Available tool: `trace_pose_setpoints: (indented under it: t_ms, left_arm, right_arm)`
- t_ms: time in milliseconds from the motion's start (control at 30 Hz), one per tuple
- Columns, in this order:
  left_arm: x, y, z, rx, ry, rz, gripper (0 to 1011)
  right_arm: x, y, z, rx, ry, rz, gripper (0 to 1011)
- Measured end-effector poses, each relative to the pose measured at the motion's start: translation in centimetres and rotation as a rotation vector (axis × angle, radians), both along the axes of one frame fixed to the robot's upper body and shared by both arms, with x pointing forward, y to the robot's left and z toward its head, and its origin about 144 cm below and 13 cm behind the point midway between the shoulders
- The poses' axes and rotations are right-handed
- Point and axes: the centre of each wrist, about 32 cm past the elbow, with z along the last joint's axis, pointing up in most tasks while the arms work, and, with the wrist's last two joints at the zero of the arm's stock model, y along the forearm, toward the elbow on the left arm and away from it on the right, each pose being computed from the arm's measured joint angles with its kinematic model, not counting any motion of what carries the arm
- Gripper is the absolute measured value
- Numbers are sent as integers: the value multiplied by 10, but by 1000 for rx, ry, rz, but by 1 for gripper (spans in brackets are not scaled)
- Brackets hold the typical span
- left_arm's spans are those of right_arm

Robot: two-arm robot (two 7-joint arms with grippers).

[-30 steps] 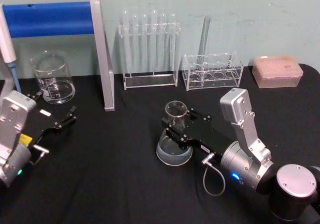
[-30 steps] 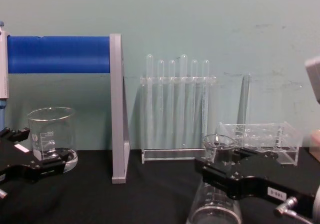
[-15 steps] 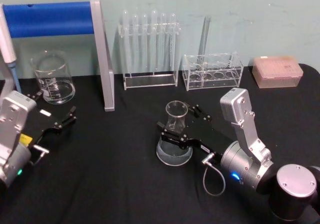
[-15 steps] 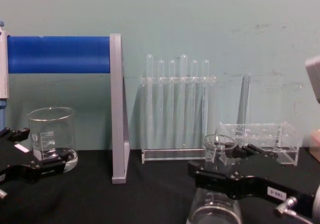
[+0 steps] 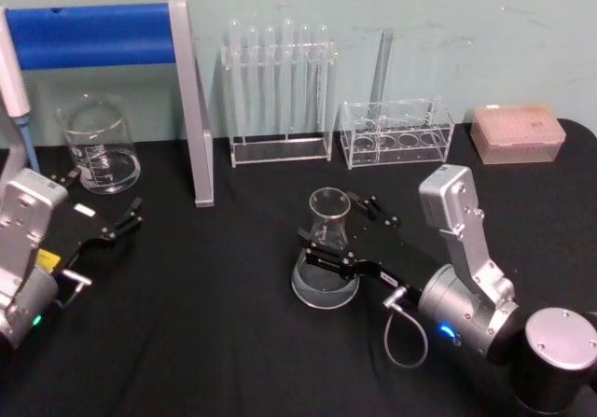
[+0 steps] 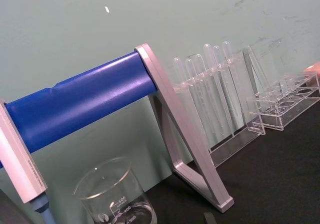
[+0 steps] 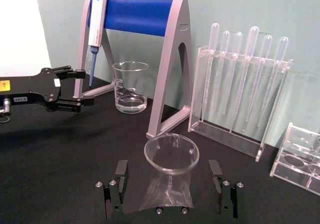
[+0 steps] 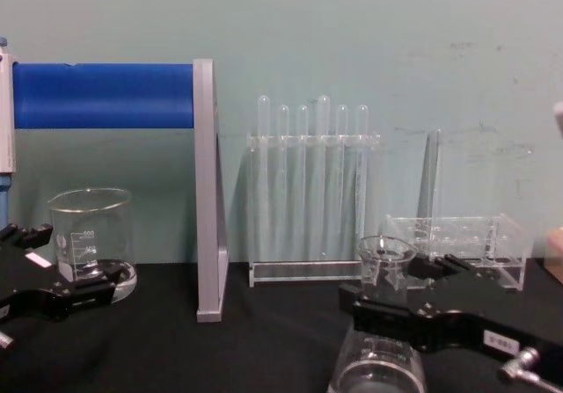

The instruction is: Grasp the erlenmeyer flask with one hand, shake it three times, then place it back.

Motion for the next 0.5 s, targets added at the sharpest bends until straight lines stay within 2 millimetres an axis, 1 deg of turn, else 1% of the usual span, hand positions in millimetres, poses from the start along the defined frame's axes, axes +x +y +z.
trace_pose_setpoints:
  t_ms: [233,267,467,500]
  left_arm:
    - [0,0,0,0,0,0,1001]
    - [0,0,0,0,0,0,1001]
    - [0,0,0,0,0,0,1001]
    - [0,0,0,0,0,0,1001]
  right_arm:
    - [-11,-11,1,2,13,10,1003]
    - [-16,-15,1,2,17,16,1003]
    - [-30,-28,1,-1,30,24,1003]
    - [-34,-32,1,-3,32,23,1003]
